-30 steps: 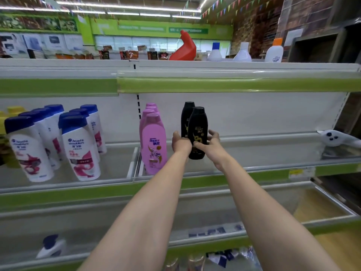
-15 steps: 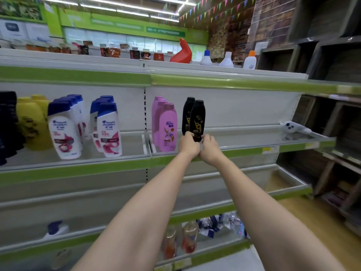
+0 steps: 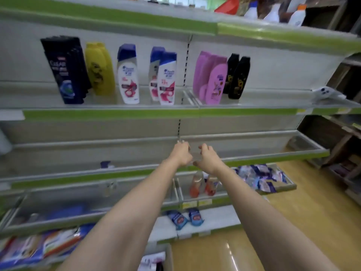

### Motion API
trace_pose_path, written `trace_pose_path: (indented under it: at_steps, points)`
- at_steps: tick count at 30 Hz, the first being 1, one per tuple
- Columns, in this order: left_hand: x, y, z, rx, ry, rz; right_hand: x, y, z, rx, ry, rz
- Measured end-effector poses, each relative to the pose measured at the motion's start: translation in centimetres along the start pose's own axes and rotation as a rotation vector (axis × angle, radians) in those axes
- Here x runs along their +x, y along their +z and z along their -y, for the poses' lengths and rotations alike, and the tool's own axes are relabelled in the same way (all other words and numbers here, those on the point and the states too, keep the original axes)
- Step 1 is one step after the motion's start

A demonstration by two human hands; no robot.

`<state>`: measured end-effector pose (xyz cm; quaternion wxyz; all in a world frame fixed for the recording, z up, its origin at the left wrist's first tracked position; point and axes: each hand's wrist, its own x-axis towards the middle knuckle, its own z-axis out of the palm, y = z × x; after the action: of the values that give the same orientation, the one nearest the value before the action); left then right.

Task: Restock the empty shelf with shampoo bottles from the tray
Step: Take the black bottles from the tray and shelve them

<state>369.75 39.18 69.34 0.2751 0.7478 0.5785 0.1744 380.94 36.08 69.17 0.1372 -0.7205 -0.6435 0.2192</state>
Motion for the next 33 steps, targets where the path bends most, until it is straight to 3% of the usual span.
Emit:
trace_pose_path:
  at_steps: [10, 19, 25, 33]
  points:
    - [-5.3, 7.6, 14.6, 0.033, -0.308, 0.172, -1.6, 15.5, -2.0, -0.01, 0.021, 0.337]
    - [-12.1, 18.6, 25.0, 0.032, -0.566, 0.377, -5.1, 29.2, -8.2, 0.096, 0.102, 0.611]
    - [-14.9, 26.4, 30.0, -0.048, -0.673, 0.454, -6.2, 36.7, -13.4, 0.077, 0.155, 0.717]
    - [-14.2, 42.4, 41.8, -0.126, -0.764, 0.462, -3.2, 54.4, -21.3, 0.156, 0.258, 0.697]
